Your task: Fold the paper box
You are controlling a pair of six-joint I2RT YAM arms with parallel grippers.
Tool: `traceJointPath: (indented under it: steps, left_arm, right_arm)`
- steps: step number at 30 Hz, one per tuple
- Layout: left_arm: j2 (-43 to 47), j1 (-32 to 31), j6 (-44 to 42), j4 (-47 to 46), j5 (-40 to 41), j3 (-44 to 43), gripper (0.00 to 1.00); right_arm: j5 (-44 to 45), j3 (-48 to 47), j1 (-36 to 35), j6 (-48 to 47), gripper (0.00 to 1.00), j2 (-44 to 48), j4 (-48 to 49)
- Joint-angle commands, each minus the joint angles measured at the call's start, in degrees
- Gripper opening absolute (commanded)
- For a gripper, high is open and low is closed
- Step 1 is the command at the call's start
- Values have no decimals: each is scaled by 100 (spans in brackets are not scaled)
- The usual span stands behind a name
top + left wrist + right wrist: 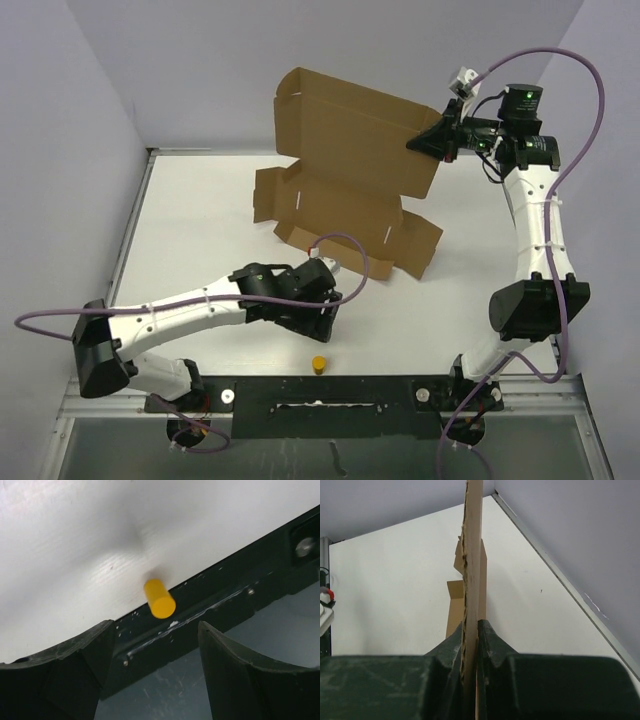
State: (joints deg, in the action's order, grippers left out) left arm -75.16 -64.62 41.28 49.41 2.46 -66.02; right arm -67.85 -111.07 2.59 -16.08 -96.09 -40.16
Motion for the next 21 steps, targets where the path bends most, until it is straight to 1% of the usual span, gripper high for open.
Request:
traceJointPath:
  steps: [1, 5, 13, 16, 21]
  left_arm:
    - [-554, -412, 728, 1393, 546, -614, 65]
    - [-901, -647, 957, 1196, 580, -495, 65]
    - [-1583, -877, 1143, 169, 157, -201, 66]
    - [-1817, -906, 1184, 106, 68, -235, 66]
    - [-2232, -928, 1200, 290, 56, -308, 66]
  right_arm:
    - [-62, 43, 13, 138, 0, 367, 349]
    - [-63, 69, 22, 138, 0, 361, 330]
    - [-78, 81, 23, 144, 0, 346, 334]
    - [-100, 85, 25, 149, 0, 343, 334]
    - [-130, 85, 56, 190, 0, 346, 367]
